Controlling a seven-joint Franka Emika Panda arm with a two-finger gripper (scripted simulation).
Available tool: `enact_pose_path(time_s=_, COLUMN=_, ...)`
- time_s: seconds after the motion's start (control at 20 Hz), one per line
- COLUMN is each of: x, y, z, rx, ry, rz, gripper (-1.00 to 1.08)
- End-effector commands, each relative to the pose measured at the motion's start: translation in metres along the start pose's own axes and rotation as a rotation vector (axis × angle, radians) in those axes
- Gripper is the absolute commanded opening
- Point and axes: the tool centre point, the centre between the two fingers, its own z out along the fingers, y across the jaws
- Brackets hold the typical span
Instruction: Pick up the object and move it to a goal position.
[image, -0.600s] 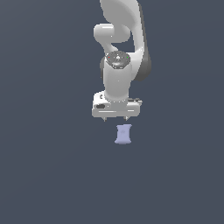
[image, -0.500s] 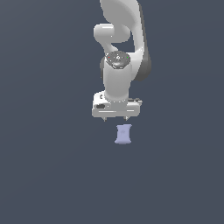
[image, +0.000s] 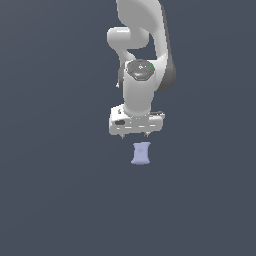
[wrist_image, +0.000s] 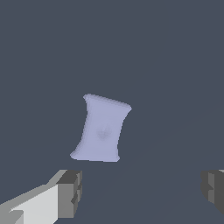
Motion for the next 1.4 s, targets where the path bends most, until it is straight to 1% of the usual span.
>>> enact_pose_path(time_s=0.0, x=0.000, y=-0.001, z=0.000, rx=0.000, ry=-0.002, rz=-0.005, gripper=1.00)
enact_pose_path(time_s=0.2, x=0.000, y=-0.001, z=0.002, rx=0.000, ry=-0.001, rz=0.003, gripper=1.00)
enact_pose_path(time_s=0.45, x=0.003, y=-0.006, z=0.015, rx=0.002, ry=0.002, rz=0.033, gripper=1.00)
enact_pose_path(time_s=1.05, x=0.012, y=-0.031, z=0.078, rx=0.007, ry=0.014, rz=0.188, gripper=1.00)
enact_pose_path(time_s=1.35, x=0.013, y=-0.038, z=0.095, rx=0.007, ry=0.018, rz=0.229, gripper=1.00)
